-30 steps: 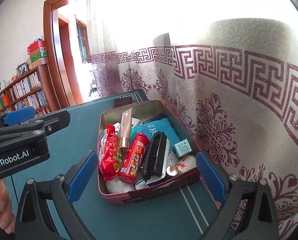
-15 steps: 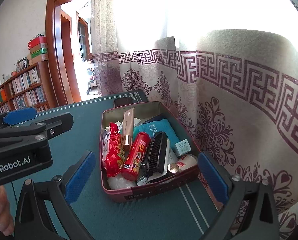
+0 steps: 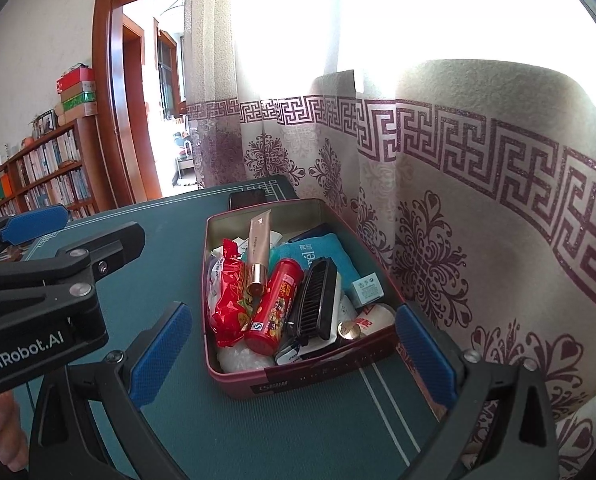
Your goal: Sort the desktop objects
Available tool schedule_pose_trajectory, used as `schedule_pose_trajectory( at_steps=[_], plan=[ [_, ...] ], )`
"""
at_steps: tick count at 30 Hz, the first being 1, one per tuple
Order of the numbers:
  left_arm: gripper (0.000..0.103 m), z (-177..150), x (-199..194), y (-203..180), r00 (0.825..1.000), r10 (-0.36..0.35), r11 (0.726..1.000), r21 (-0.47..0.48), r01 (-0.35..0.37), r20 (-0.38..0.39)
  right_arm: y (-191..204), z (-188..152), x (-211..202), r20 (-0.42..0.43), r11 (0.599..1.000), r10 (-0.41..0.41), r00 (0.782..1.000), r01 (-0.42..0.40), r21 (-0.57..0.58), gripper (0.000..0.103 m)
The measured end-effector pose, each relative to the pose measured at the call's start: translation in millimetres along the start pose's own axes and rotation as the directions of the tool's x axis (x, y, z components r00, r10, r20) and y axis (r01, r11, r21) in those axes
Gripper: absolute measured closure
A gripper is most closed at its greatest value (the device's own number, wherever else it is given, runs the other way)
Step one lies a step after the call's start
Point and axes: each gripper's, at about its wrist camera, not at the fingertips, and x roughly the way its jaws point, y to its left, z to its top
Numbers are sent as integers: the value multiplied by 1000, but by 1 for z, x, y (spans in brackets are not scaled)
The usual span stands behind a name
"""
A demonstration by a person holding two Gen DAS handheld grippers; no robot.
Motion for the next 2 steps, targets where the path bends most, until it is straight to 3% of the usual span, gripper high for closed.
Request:
schedule_pose_trajectory(
  at_steps=[2],
  plan=[
    [18,-1,0,1,1000,-2,1000,-4,2,-10,0,0,1,-4,1000,-3,1000,3,-5,1]
  ],
)
